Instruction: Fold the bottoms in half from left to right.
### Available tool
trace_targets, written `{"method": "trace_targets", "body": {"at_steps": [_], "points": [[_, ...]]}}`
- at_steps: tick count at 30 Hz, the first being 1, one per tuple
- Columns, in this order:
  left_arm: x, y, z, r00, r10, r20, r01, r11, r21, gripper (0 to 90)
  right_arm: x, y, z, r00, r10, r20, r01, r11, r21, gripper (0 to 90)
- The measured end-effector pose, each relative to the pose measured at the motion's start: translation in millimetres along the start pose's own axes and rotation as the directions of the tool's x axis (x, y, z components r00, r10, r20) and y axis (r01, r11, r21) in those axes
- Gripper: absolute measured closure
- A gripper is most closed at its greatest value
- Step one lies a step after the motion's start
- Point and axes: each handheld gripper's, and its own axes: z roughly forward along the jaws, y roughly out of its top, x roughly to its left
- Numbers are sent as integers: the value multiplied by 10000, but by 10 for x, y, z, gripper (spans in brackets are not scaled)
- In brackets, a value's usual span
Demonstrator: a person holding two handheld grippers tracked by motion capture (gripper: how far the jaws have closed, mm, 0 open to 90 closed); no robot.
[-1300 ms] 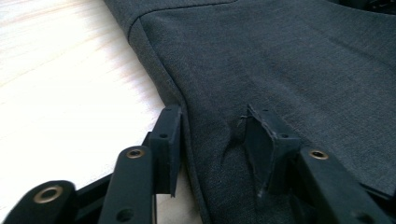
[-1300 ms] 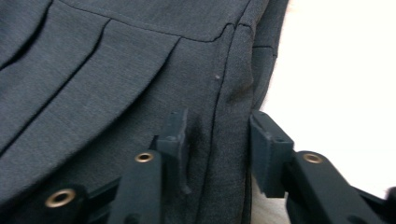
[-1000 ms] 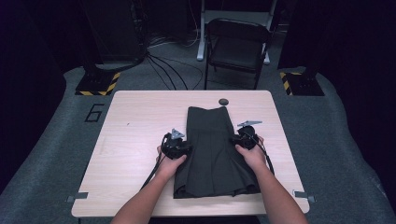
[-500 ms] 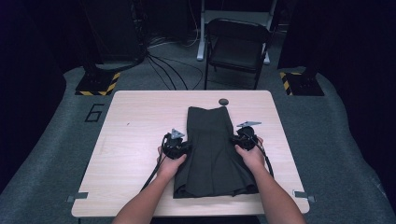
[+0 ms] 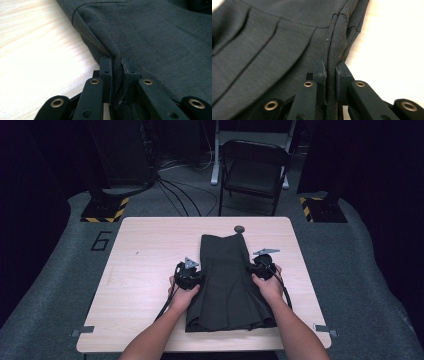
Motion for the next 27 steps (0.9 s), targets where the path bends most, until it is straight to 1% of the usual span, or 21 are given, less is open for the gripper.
{"method": "trace_targets", "body": {"at_steps": [1, 3, 4, 5, 6, 9, 10, 12, 13, 16, 17, 18, 20, 22, 23, 25, 26, 27], "points": [[10, 11, -24, 9999, 98, 25, -98, 9999, 40, 808, 0, 9, -21, 10000, -21, -24, 20, 10000, -53, 813], [15, 31, -59, 9999, 75, 72, -74, 9999, -128, 810, 12, 33, -67, 9998, 2, -180, -6, 9998, -216, 814], [19, 45, -87, 9999, 100, 130, -98, 9998, -161, 811, 15, 46, -97, 9996, -86, -254, 79, 9995, -290, 815], [22, 58, -118, 9998, 112, 168, -108, 9997, -205, 811, 33, 61, -128, 9995, -9, -324, -3, 9994, -353, 815], [25, 69, -152, 9996, 165, 246, -159, 9996, -243, 811, 41, 79, -155, 9989, -191, -432, 173, 9990, -411, 815], [31, 80, -265, 9986, 435, 297, -425, 9985, -332, 812, 134, 124, -229, 9969, -361, -692, 327, 9982, -503, 815], [37, 72, -305, 9984, 471, 324, -460, 9983, -346, 812, 170, 132, -249, 9961, -527, -702, 491, 9974, -521, 815], [62, 40, -392, 9978, 546, 376, -531, 9978, -391, 812, 263, 137, -291, 9946, -669, -795, 630, 9967, -510, 815], [77, 19, -436, 9977, 568, 367, -554, 9977, -378, 812, 297, 140, -309, 9920, -919, -867, 874, 9947, -543, 815], [137, -52, -572, 9972, 647, 362, -633, 9973, -378, 812, 415, 144, -364, 9856, -1330, -1046, 1276, 9902, -569, 815], [162, -72, -611, 9973, 650, 354, -638, 9973, -364, 813, 459, 143, -379, 9846, -1327, -1136, 1271, 9903, -556, 815], [184, -85, -655, 9972, 670, 335, -659, 9974, -307, 813, 493, 146, -386, 9814, -1471, -1231, 1403, 9882, -619, 815], [225, -115, -736, 9975, 634, 307, -622, 9973, -395, 813, 571, 148, -394, 9781, -1537, -1403, 1460, 9873, -633, 815], [266, -147, -813, 9978, 609, 254, -599, 9974, -392, 813, 641, 156, -388, 9745, -1591, -1581, 1499, 9863, -688, 814], [294, -165, -851, 9975, 646, 299, -635, 9974, -354, 813, 677, 159, -382, 9733, -1575, -1671, 1475, 9865, -705, 814], [333, -208, -912, 9983, 520, 265, -512, 9982, -307, 813, 741, 158, -362, 9710, -1518, -1845, 1419, 9877, -659, 814], [350, -234, -941, 9984, 476, 295, -468, 9986, -256, 813, 763, 156, -345, 9682, -1621, -1904, 1519, 9861, -670, 814], [359, -262, -960, 9988, 412, 274, -405, 9989, -247, 812, 795, 148, -331, 9687, -1535, -1953, 1441, 9877, -613, 814]]}}
